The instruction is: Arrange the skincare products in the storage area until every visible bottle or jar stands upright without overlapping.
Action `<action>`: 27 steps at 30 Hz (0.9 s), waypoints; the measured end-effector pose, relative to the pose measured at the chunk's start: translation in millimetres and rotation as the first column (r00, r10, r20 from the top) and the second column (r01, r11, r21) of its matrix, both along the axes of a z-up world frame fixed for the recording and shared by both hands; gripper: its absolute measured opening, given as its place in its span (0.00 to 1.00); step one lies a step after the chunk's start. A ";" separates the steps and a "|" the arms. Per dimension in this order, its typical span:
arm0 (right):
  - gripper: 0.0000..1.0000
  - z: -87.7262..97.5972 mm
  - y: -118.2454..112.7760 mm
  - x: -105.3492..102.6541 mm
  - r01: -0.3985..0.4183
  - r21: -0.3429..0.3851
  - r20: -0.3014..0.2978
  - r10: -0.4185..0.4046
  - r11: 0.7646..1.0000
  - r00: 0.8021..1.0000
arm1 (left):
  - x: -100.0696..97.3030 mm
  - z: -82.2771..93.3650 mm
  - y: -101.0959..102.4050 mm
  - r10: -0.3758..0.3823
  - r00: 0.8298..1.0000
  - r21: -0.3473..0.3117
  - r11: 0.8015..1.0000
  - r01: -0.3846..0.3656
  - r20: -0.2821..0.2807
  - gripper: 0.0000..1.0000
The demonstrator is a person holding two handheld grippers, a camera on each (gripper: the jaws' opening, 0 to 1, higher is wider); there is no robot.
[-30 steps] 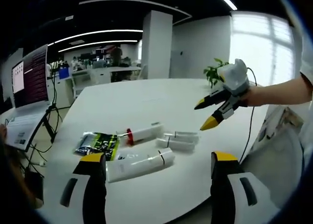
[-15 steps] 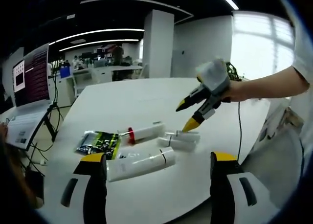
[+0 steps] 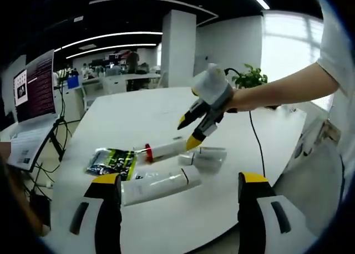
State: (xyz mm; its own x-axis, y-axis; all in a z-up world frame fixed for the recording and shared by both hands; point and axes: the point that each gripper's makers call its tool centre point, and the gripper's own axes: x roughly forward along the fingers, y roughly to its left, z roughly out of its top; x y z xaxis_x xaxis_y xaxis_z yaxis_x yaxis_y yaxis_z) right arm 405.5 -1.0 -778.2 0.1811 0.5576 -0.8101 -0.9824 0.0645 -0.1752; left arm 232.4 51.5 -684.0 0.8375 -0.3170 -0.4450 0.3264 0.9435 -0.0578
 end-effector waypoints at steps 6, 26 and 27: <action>0.48 -13.6 18.3 5.4 -0.050 -0.035 -0.008 0.050 0.998 0.999 | -0.2 -0.8 2.5 0.006 1.000 0.004 1.000 -0.006 -0.006 0.78; 0.39 -49.1 53.3 18.8 -0.172 -0.224 -0.050 0.165 0.959 0.985 | -0.3 -3.7 6.3 0.016 1.000 0.006 1.000 -0.016 -0.009 0.78; 0.38 -50.0 53.7 19.1 -0.175 -0.229 -0.049 0.168 0.958 0.984 | -0.2 -3.8 6.2 0.016 1.000 0.003 1.000 -0.016 -0.009 0.78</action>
